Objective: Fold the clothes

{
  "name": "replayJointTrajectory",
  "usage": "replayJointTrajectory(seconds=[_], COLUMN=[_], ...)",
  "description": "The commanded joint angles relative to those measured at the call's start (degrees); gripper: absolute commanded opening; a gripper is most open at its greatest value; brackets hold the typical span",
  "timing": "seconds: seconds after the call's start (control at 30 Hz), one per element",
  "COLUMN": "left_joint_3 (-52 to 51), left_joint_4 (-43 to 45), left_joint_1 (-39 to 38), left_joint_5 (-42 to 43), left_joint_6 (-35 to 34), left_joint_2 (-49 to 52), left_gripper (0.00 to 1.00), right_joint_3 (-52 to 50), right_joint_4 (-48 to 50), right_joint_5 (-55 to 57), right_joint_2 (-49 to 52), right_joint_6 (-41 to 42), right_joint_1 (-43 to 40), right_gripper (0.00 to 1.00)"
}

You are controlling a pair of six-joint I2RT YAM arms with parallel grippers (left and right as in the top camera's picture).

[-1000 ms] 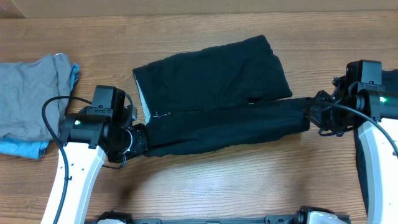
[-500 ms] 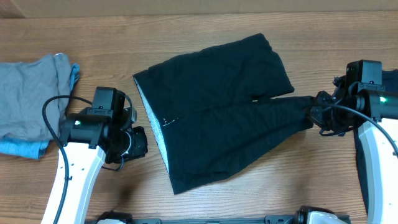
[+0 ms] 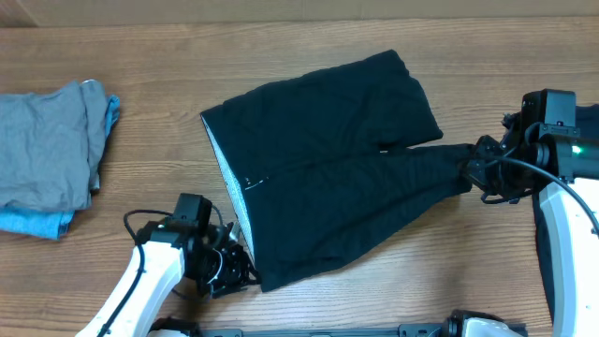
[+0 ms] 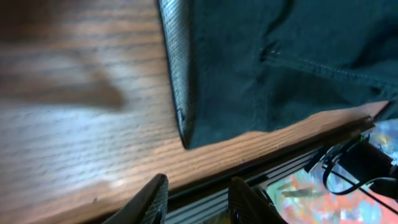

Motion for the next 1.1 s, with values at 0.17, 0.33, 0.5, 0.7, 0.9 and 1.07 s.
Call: replayJointTrajectory(seconds=[0.17, 0.33, 0.5, 0.7, 0.9, 1.07], left_joint_3=[-1.16, -4.0, -4.72, -4.74, -4.81, -4.81], left_joint_4=[7.32, 10.12, 11.76, 13.57, 13.77, 15.8], left_joint_1=[-0.22, -0.22, -0.2, -0.22, -0.22, -0.22], left_joint_5=[1.46, 1.51, 4.35, 4.48, 4.07, 6.6], left_joint_6=[9.4, 9.35, 9.07, 8.63, 3.17, 0.68], left_joint_2=[-0.22, -0.22, -0.22, -0.22, -0.22, -0.22], left_gripper=[0.46, 0.46, 0.45, 0.45, 0.54, 0.53], right_joint_3=[1.64, 1.64, 1.64, 1.64, 1.64, 1.64], right_joint_4=[0.15, 0.15, 0.15, 0.11, 0.13, 0.04], right_joint_5=[0.81, 0.79, 0.79, 0.79, 0.79, 0.79], right_joint_2=[-0.39, -0.39, -0.39, -0.39, -0.39, -0.39], right_joint_6=[-0.26, -0.26, -0.26, -0.26, -0.26, -0.26], right_joint_1=[-0.33, -0.33, -0.33, -0.33, -0.33, -0.33], right_gripper=[0.04, 0.04, 0.05, 0.05, 0.05, 0.05])
